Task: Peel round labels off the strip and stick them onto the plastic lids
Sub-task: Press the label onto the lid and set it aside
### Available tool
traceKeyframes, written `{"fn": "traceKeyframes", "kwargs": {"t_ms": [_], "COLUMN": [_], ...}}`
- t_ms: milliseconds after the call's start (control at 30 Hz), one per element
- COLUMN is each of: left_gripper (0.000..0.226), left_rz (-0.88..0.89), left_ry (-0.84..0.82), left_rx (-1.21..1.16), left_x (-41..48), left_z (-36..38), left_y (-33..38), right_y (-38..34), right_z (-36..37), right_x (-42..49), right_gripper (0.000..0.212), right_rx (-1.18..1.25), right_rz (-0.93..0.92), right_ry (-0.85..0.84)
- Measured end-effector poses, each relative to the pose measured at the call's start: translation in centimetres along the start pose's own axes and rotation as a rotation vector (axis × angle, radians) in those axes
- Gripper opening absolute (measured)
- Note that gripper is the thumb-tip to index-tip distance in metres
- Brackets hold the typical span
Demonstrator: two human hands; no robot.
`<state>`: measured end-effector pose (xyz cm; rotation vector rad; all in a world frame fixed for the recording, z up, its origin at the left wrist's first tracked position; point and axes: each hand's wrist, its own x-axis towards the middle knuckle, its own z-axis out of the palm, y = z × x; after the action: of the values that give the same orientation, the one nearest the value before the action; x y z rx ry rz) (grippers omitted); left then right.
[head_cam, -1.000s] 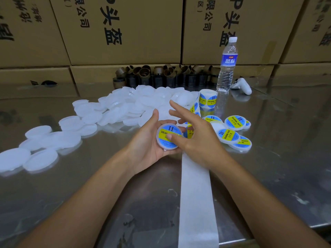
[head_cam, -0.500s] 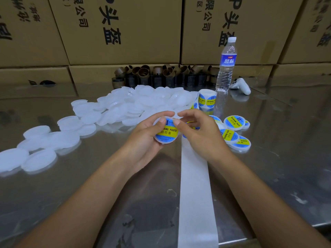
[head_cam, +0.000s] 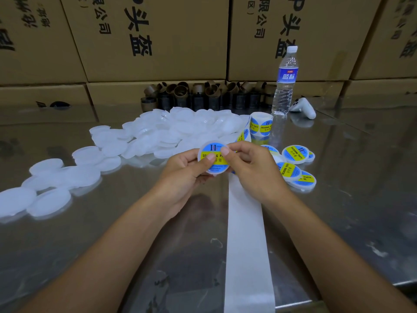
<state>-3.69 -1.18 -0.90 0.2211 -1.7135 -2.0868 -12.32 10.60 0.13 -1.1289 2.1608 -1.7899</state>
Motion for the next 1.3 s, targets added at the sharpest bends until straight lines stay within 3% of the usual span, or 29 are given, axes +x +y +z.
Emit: {"fn": "traceKeyframes", "kwargs": {"t_ms": [233, 300, 400, 633, 733, 933, 1000, 1100, 1200, 1300], "left_gripper": [0.038, 0.031, 0.019, 0.027, 0.021, 0.019, 0.018, 0.016, 0.013, 0.013], "left_rz": [-0.013, -0.008, 0.000, 0.010, 0.005, 0.016, 0.011, -0.002, -0.007, -0.009], "left_ry": [0.029, 0.048, 0.076, 0.091, 0.131, 0.135, 0.164, 0.213, 0.238, 0.258], "left_rx": [-0.034, -0.047, -0.027, -0.034, -0.004, 0.008, 0.000, -0.010, -0.008, -0.018], "left_x": [0.0, 0.0, 0.1, 0.2, 0.2, 0.3, 0.3, 0.4, 0.5, 0.5], "left_z": [0.2, 0.1, -0.2, 0.0, 0.0, 0.0, 0.0, -0.3, -0.5, -0.5], "left_y": [0.1, 0.0, -0.1, -0.1, -0.1, -0.2, -0.2, -0.2, -0.1, 0.0], "right_y": [0.1, 0.1, 0.0, 0.1, 0.0, 0.0, 0.0, 0.4, 1.2, 2.1], "right_z": [0.1, 0.0, 0.0, 0.0, -0.1, -0.1, -0.4, -1.5, -3.4, -4.8], "right_x": [0.0, 0.0, -0.1, 0.1, 0.2, 0.3, 0.4, 1.0, 1.8, 2.2], "right_gripper": [0.009, 0.005, 0.021, 0.027, 0.015, 0.015, 0.020, 0.018, 0.020, 0.024], "right_rx": [-0.019, -0.012, -0.023, -0.012, 0.029, 0.045, 0.088, 0.160, 0.202, 0.174], "right_rz": [-0.022, -0.030, -0.021, 0.000, 0.005, 0.004, 0.015, 0.080, 0.214, 0.360], "right_ry": [-0.005, 0.007, -0.027, 0.002, 0.040, 0.052, 0.113, 0.356, 0.628, 0.748]}}
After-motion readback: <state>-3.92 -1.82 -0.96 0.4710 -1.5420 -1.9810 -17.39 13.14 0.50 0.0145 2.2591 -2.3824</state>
